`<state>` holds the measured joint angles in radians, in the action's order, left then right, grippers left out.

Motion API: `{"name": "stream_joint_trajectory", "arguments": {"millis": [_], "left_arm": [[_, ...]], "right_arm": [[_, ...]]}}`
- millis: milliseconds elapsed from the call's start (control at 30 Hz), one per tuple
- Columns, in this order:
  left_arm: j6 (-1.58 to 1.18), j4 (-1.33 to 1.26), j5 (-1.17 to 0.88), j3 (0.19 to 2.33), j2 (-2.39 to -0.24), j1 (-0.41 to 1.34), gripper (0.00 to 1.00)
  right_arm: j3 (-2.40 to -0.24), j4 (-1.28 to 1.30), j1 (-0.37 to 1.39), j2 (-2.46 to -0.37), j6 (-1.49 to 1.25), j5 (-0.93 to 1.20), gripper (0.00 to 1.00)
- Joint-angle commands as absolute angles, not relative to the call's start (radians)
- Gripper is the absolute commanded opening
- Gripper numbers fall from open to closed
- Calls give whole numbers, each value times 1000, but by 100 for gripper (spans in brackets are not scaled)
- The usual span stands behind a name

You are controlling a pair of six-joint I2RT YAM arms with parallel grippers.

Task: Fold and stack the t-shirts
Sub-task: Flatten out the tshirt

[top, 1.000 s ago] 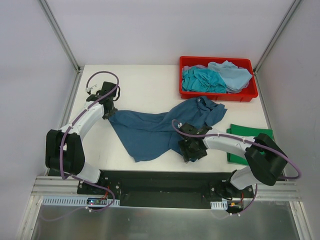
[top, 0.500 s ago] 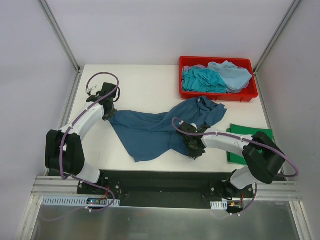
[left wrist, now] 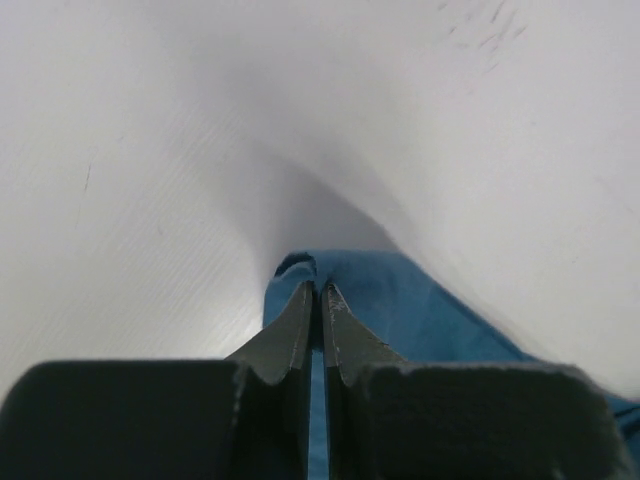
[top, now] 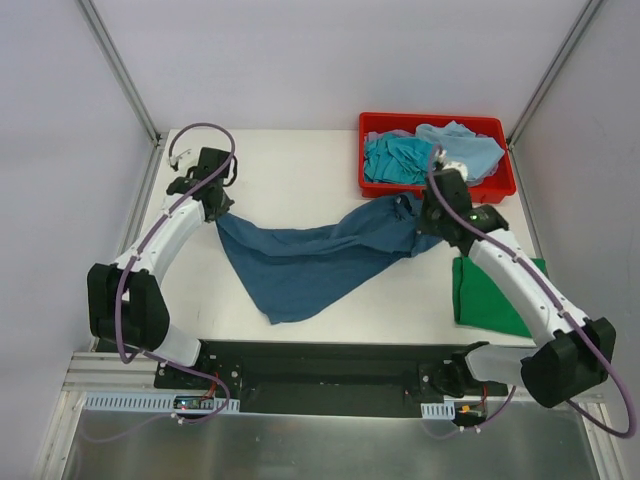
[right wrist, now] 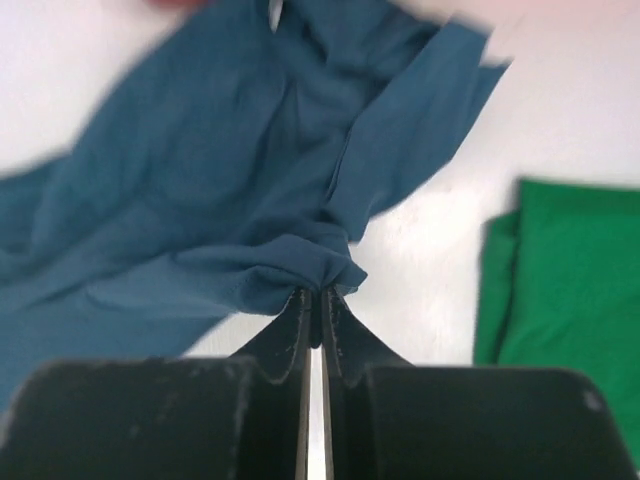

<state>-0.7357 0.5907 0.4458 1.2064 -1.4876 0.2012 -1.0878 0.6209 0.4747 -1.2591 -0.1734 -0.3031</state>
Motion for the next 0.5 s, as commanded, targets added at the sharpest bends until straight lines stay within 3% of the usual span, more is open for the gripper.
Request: {"name": "stream_joint_trajectory", "arguments": {"millis": [0, 267, 467], "left_arm": [[-693, 606, 480, 1285, -1427, 196, 0], [-672, 598, 483, 1359, -1189, 198, 0], [-623, 477, 325, 1382, -958, 201, 0]], "right_arm": [[-1256, 594, 368, -1180, -65, -376, 0], [-1538, 620, 276, -1083, 78, -376, 0], [-1787, 695, 275, -1028, 179, -341, 0]]}}
